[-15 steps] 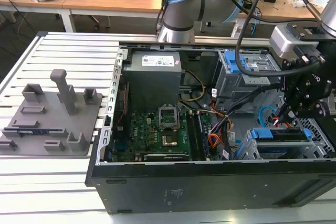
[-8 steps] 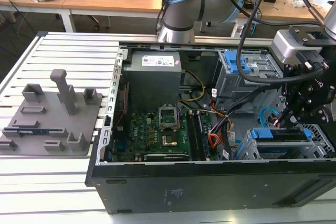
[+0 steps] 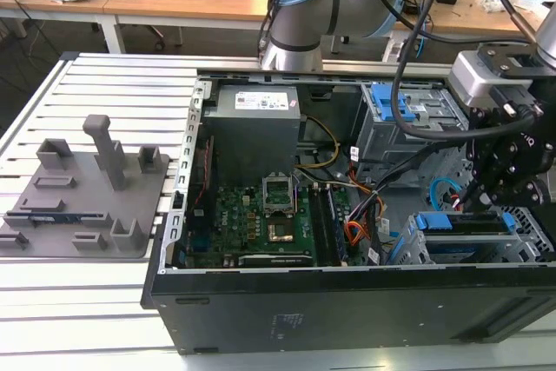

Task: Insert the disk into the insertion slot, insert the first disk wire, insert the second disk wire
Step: 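Insert the second disk wire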

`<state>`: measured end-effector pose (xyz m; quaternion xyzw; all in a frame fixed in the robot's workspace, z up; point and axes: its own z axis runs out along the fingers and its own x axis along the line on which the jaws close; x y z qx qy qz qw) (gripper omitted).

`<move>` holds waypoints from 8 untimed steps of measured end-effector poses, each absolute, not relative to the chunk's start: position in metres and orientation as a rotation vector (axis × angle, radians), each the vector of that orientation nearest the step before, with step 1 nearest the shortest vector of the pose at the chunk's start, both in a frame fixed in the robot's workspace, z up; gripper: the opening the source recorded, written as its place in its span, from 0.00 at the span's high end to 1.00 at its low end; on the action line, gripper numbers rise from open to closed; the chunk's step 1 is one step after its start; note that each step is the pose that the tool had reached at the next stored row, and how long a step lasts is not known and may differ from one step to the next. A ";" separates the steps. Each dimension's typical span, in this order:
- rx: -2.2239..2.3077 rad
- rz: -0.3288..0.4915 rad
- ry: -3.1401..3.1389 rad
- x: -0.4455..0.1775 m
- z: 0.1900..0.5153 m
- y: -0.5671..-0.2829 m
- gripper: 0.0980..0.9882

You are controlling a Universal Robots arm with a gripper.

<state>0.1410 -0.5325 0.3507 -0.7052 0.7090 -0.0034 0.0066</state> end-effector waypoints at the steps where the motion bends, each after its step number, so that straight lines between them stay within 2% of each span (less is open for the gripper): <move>1: -2.205 -0.011 2.219 0.141 0.351 -0.533 0.93; 8: -2.197 -0.011 2.227 0.141 0.348 -0.534 0.93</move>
